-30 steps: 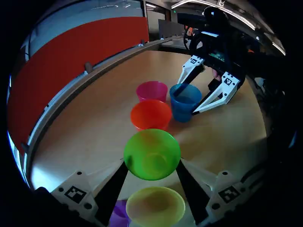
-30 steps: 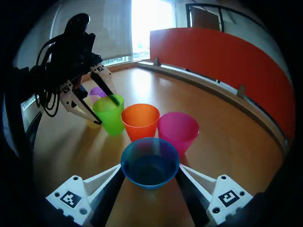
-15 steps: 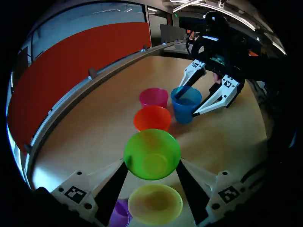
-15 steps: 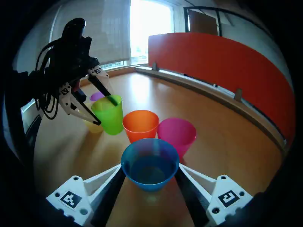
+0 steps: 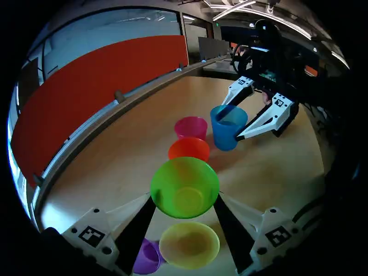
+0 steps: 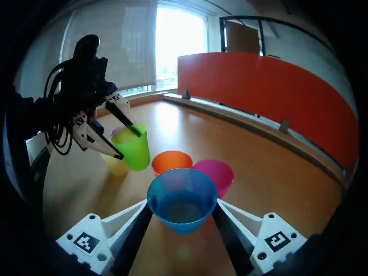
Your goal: Pour water
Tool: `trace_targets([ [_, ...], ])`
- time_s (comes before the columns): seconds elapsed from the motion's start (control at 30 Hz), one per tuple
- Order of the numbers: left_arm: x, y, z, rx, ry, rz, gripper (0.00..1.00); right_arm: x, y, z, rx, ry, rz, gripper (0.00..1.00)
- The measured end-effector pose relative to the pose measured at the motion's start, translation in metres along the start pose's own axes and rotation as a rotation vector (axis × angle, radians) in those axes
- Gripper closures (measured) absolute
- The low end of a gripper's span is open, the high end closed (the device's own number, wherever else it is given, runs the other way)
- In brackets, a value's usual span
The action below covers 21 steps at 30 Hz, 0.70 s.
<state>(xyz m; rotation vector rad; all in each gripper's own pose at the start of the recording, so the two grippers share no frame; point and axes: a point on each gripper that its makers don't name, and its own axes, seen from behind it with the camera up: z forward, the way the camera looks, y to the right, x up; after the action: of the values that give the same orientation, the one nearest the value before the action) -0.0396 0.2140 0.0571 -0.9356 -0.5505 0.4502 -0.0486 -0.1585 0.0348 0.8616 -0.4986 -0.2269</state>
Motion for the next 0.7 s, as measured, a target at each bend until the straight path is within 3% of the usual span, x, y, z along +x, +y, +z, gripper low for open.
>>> trace_targets([
  [0.7,0.035,-0.006,-0.041,0.089,0.149,-0.038,0.16,0.047,-0.009,-0.027,-0.048,0.122,-0.012,0.12],
])
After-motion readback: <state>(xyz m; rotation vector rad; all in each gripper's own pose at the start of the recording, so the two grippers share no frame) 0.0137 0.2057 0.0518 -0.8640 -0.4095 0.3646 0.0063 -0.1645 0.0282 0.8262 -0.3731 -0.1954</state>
